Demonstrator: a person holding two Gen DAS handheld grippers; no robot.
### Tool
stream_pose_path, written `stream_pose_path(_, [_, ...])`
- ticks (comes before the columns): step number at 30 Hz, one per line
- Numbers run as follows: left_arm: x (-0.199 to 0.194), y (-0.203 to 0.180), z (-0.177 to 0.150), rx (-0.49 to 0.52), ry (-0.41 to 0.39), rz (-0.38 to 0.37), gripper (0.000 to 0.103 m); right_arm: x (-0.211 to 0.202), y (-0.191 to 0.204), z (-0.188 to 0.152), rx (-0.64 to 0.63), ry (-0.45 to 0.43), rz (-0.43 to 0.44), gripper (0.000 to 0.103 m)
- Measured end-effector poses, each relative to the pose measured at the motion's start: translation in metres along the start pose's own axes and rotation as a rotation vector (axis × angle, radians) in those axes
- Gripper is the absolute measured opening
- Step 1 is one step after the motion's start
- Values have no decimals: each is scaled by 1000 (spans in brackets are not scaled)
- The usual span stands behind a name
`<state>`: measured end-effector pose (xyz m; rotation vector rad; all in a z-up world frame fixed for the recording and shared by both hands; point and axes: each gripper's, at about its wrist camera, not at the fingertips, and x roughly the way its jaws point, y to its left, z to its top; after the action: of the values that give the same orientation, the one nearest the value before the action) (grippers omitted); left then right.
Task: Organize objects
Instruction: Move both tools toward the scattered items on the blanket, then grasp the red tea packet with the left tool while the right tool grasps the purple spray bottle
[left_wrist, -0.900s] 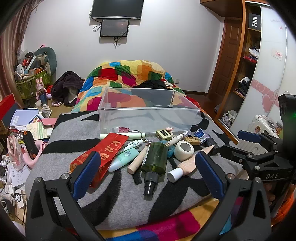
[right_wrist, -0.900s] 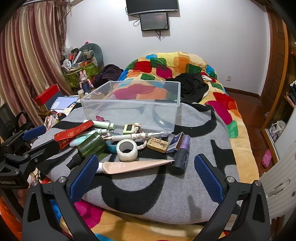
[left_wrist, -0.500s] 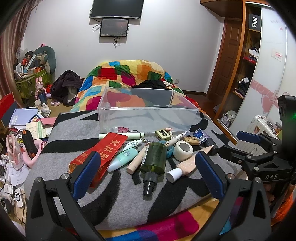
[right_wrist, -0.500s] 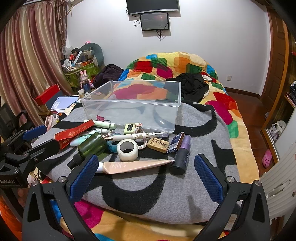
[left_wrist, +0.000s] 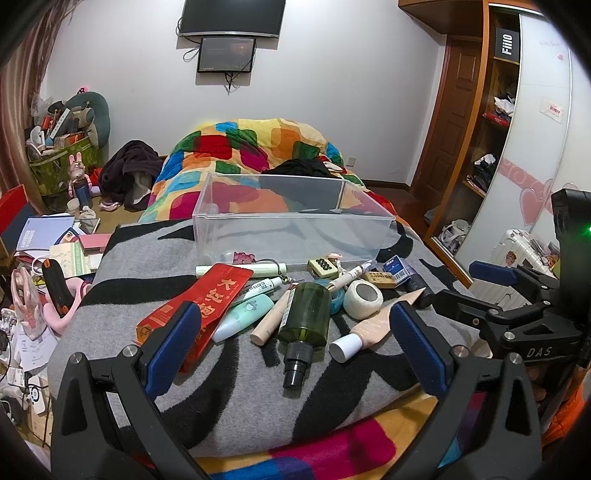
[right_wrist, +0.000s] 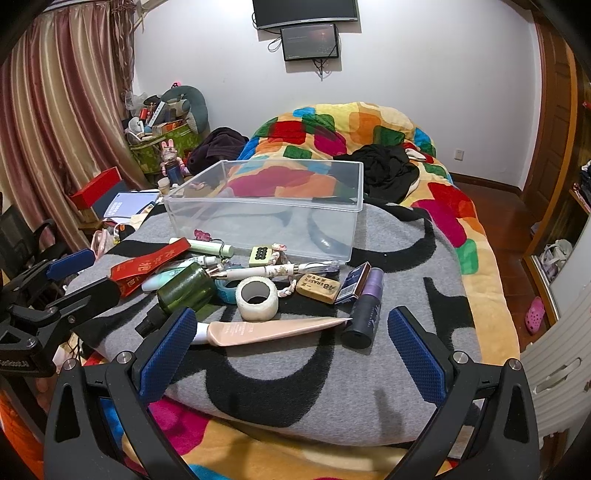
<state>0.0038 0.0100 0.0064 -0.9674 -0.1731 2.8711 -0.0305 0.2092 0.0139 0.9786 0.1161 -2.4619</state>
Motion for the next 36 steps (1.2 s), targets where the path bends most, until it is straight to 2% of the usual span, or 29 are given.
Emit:
stream_pose_path(12, [6, 10, -2, -15, 4, 22, 103, 10, -9, 0, 25, 22, 24, 102])
stream_pose_path(14, [7, 14, -2, -12, 4, 32, 93, 13, -12, 0, 33, 25, 22, 102])
stream_pose_path(22, [16, 46, -2, -25, 34, 94, 91, 28, -37, 2, 98, 59, 8, 85])
stream_pose_path(29, [33, 81, -11, -73, 99, 122, 91, 43, -61, 2, 158, 92, -28, 81])
stream_pose_path(36, [59, 102, -20, -120, 168, 114, 91, 69, -74, 1, 188, 155, -59, 58])
